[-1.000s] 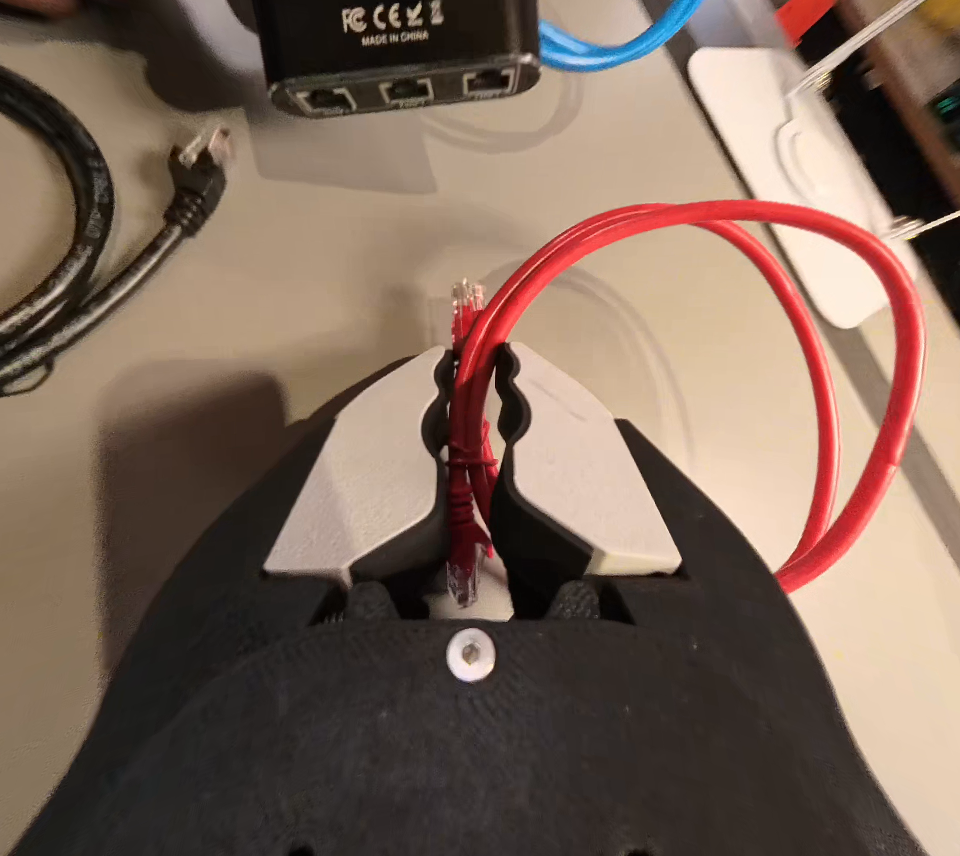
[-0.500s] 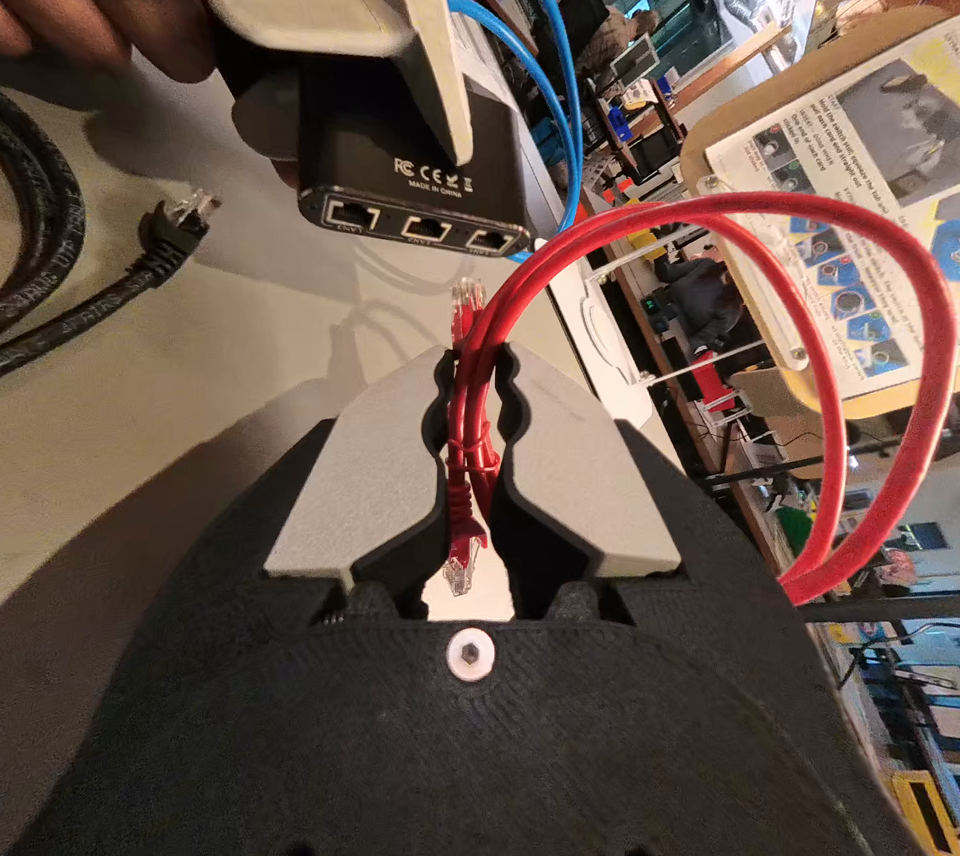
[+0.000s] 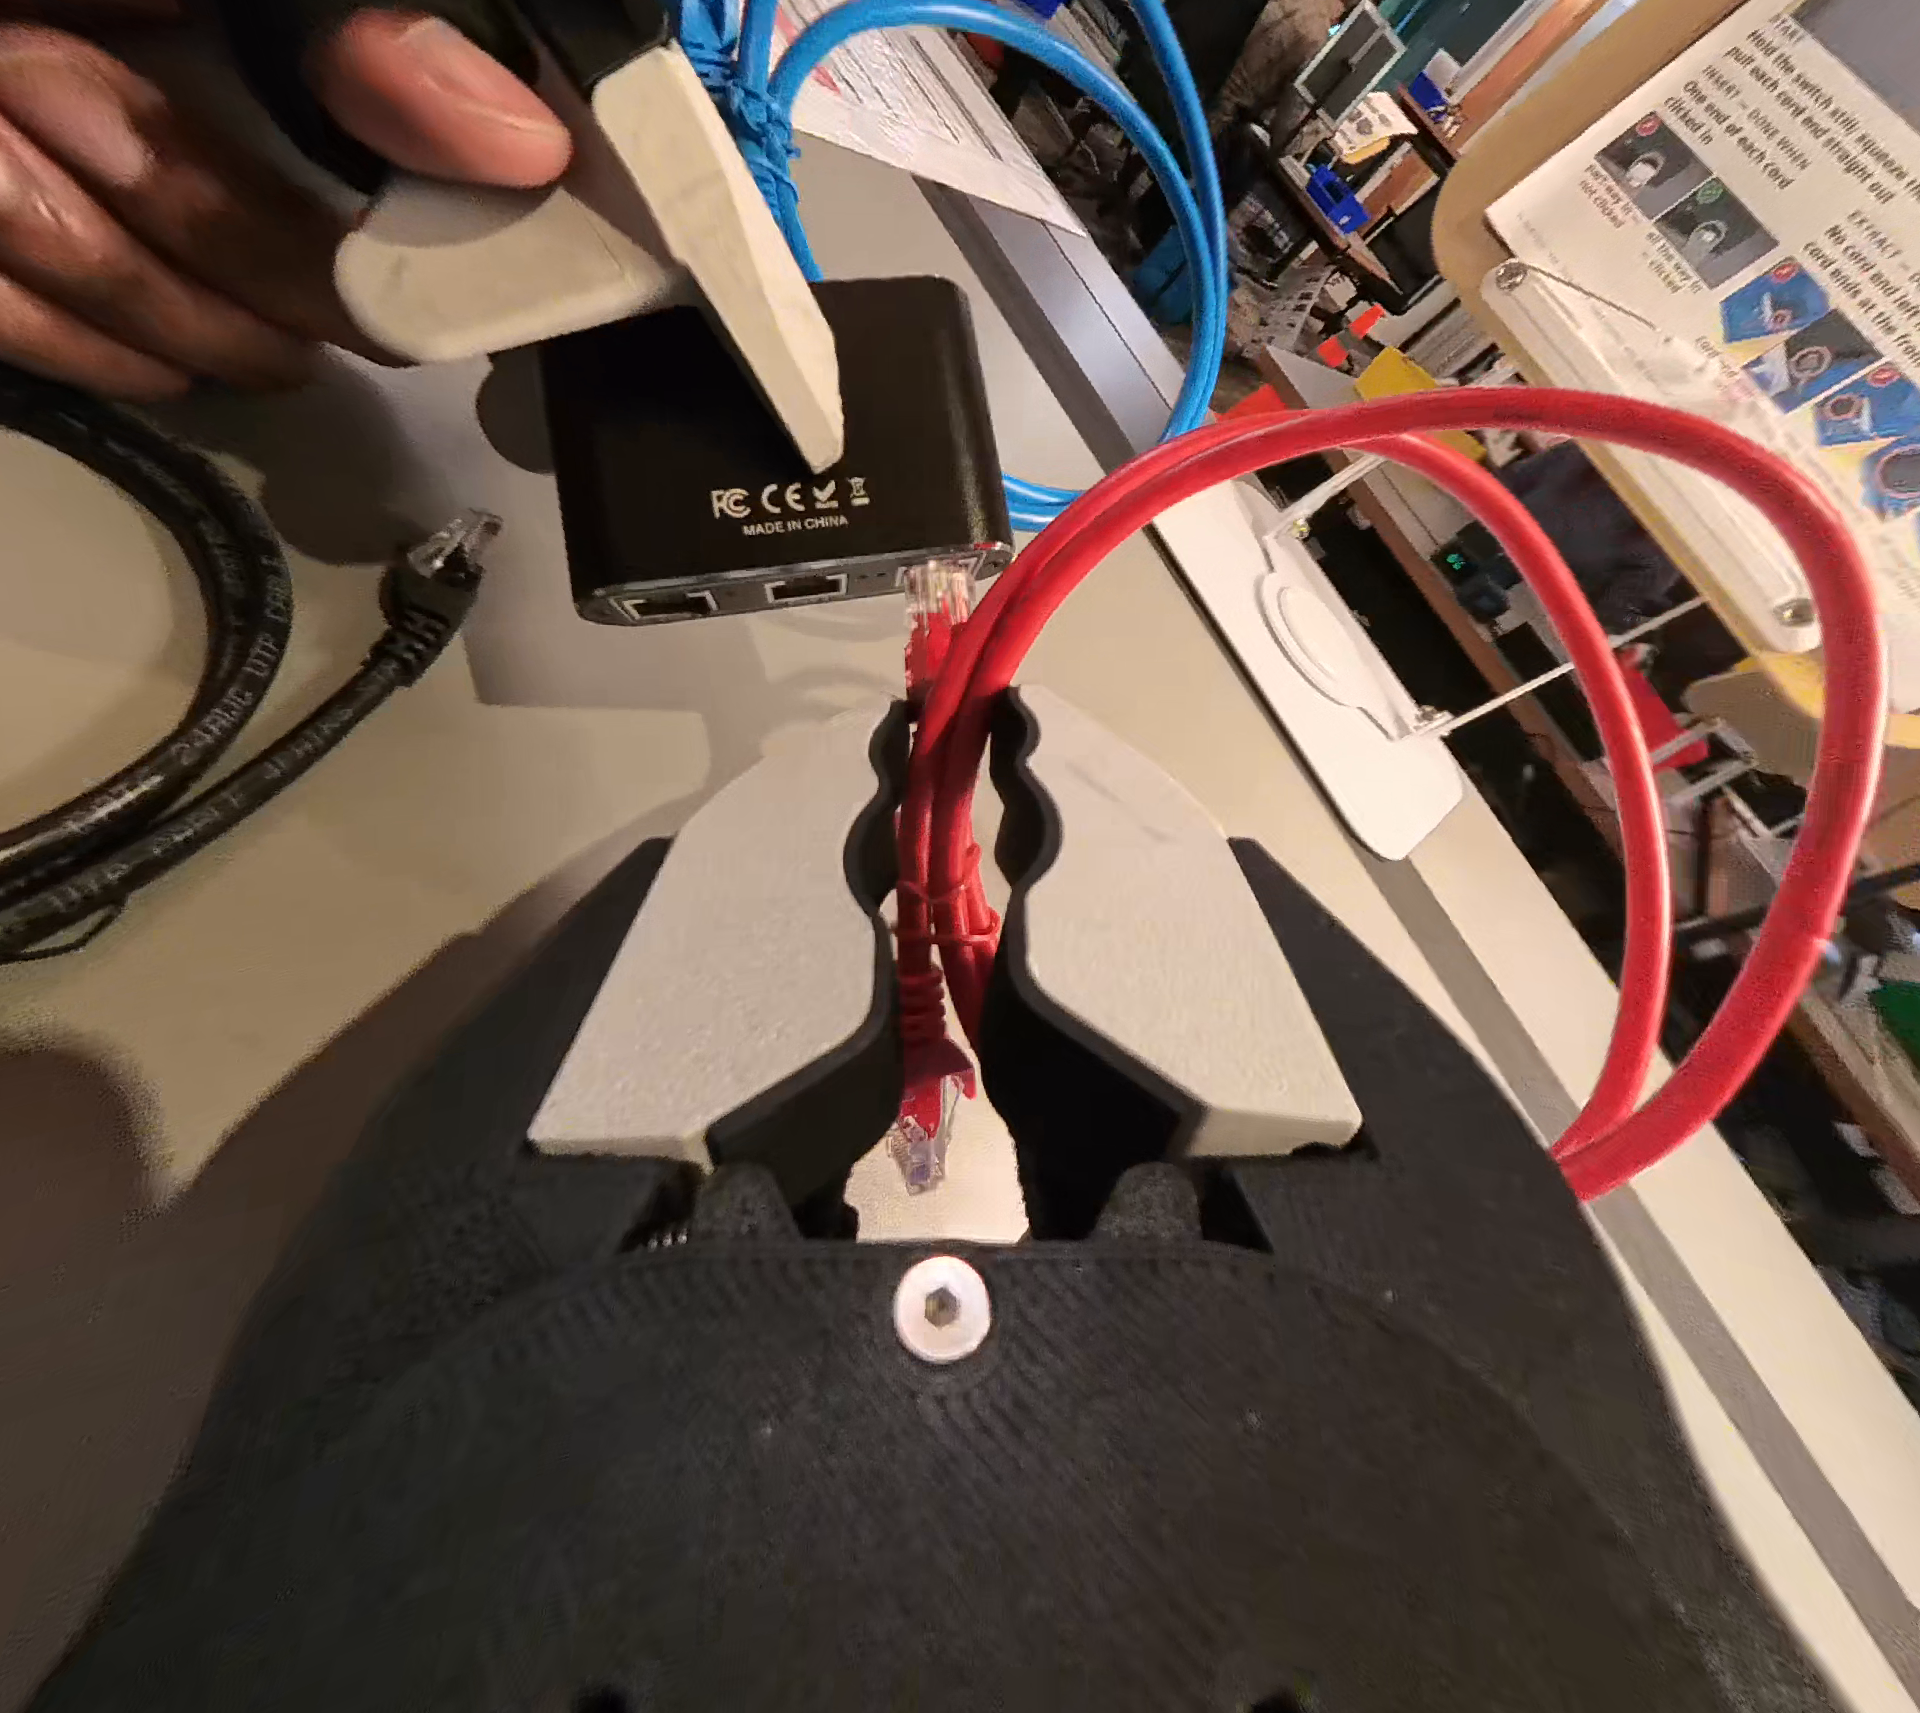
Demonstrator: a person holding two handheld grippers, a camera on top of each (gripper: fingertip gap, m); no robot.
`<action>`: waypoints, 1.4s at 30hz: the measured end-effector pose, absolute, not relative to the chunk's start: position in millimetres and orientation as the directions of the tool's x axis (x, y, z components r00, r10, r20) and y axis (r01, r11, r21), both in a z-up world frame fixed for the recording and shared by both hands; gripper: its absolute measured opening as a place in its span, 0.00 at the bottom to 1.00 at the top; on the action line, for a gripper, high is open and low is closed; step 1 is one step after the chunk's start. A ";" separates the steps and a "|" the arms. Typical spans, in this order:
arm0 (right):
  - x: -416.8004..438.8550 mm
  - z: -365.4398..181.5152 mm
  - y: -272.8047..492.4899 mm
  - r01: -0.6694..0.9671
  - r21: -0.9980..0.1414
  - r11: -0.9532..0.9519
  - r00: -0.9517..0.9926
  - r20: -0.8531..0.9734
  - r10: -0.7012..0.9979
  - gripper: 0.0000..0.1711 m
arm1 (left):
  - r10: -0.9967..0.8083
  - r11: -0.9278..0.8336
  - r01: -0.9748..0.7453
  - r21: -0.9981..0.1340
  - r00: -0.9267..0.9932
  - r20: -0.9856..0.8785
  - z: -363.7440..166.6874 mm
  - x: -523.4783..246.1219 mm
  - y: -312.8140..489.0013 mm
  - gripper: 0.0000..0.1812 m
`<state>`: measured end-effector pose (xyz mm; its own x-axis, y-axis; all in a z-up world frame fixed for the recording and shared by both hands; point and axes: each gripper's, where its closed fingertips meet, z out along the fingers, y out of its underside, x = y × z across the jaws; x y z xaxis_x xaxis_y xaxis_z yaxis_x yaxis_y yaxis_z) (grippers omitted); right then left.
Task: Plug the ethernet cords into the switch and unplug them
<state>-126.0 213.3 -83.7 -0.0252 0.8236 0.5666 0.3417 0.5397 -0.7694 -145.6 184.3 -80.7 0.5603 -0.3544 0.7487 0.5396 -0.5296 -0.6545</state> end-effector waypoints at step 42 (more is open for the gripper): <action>-121.6 -93.0 212.8 0.431 -0.588 0.684 -0.109 0.719 0.687 0.12 | -0.348 -0.619 0.501 -0.605 0.516 0.783 -88.4 -133.8 176.5 0.15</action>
<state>-121.6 212.8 -93.0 -0.1091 0.6867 0.7187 0.4311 0.6841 -0.5883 -133.8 176.5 -88.4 0.5160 -0.3481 0.7827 0.5006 -0.6189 -0.6052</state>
